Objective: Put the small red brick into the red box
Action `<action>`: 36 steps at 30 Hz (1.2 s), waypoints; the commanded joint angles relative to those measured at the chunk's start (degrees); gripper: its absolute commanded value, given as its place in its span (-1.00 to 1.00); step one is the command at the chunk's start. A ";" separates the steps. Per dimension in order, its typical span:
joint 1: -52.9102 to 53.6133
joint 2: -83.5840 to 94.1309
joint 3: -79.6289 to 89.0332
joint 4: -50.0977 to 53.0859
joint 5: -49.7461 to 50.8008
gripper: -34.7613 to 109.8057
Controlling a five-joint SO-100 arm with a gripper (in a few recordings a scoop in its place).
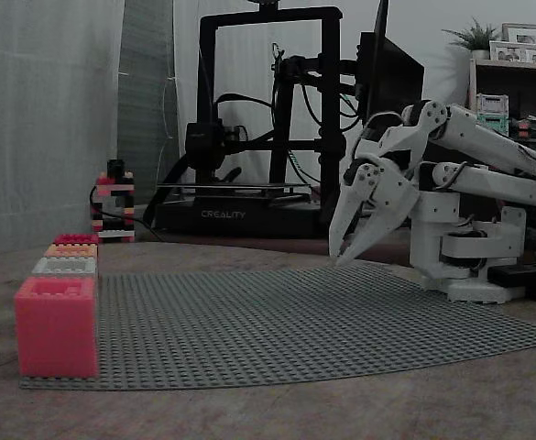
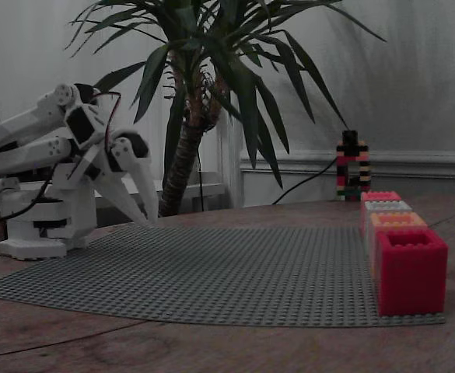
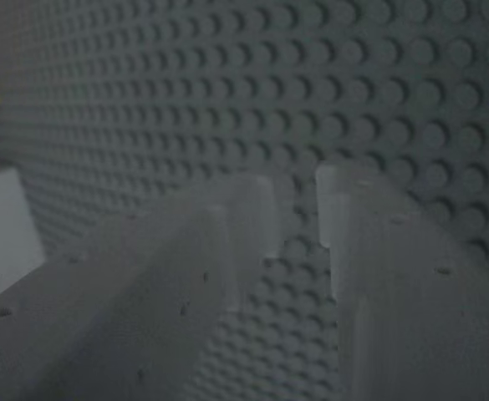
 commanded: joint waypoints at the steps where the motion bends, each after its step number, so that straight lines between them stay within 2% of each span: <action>1: -0.53 0.79 -0.35 0.62 0.18 -0.52; 9: -3.96 0.70 -0.44 0.79 4.48 -0.52; 36: -4.04 0.70 -0.53 0.88 7.56 -0.52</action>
